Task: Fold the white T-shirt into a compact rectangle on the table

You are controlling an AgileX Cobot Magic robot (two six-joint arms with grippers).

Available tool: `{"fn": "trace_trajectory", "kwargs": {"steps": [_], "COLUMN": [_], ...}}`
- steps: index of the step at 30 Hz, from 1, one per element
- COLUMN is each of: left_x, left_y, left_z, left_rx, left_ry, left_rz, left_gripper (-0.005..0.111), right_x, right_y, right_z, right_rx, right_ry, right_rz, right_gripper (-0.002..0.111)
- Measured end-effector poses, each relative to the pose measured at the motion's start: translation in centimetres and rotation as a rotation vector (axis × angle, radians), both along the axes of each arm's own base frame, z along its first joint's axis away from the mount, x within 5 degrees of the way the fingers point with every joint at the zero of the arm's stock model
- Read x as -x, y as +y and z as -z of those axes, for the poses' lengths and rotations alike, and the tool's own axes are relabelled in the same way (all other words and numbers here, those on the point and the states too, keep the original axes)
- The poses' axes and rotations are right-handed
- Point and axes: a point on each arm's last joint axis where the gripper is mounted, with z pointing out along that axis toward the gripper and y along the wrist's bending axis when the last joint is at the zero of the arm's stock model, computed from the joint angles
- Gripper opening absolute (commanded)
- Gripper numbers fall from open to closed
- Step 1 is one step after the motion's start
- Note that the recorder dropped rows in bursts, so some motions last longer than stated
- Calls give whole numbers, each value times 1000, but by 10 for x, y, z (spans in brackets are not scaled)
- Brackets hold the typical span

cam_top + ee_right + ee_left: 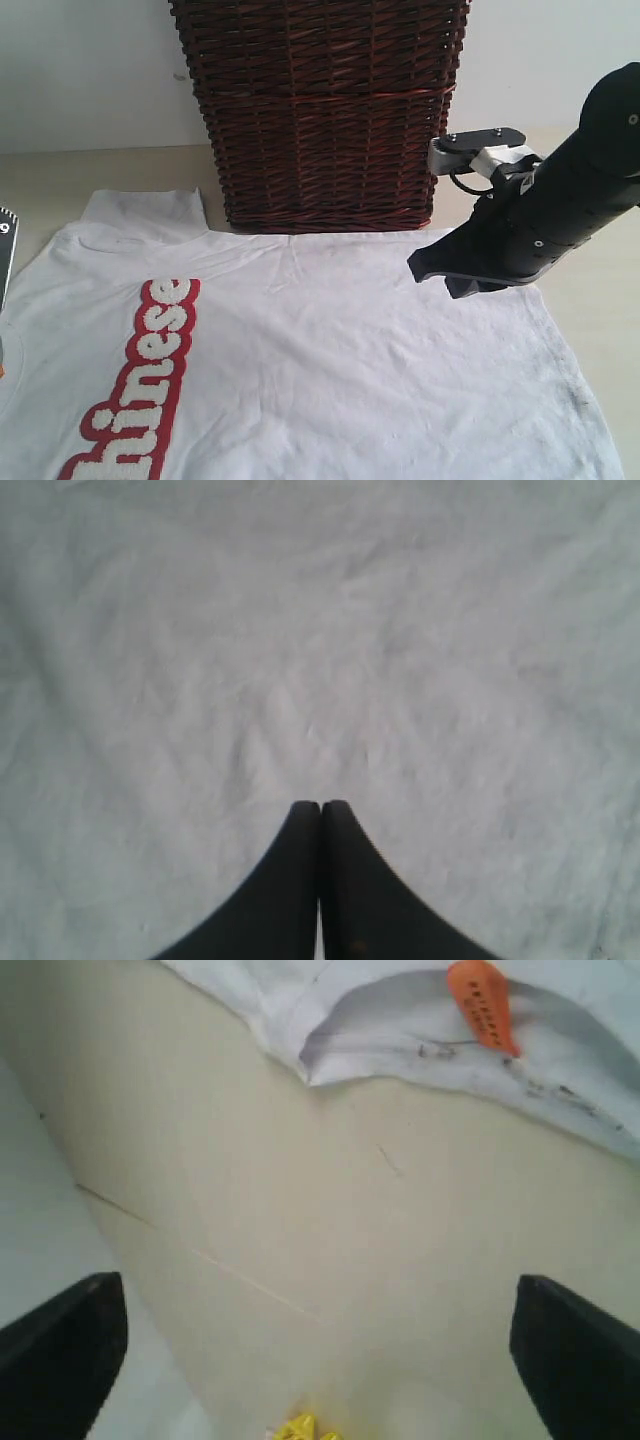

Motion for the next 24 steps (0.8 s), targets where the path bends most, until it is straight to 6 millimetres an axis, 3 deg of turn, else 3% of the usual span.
{"fn": "trace_trajectory", "kwargs": {"steps": [5, 8, 10, 13, 20, 24], "left_x": [1, -6, -2, -1, -33, -48], "left_y": [-14, 4, 20, 43, 48, 57], "left_z": [11, 10, 13, 28, 75, 86], "left_rx": [235, 287, 320, 381, 362, 382], "left_ry": [108, 151, 269, 413, 516, 575], "left_rz": [114, 123, 143, 106, 154, 113], "left_gripper": [105, 105, 105, 105, 105, 105], "right_x": [0, 0, 0, 0, 1, 1], "right_y": [0, 1, 3, 5, 6, 6], "right_z": [0, 0, -1, -1, -2, -2], "right_rx": [-4, -13, -27, -43, -49, -49], "right_ry": [1, 2, -1, -11, -10, -10], "right_rz": [1, -4, -22, -50, -57, -57], "right_gripper": [0, 0, 0, 0, 0, 0]}}
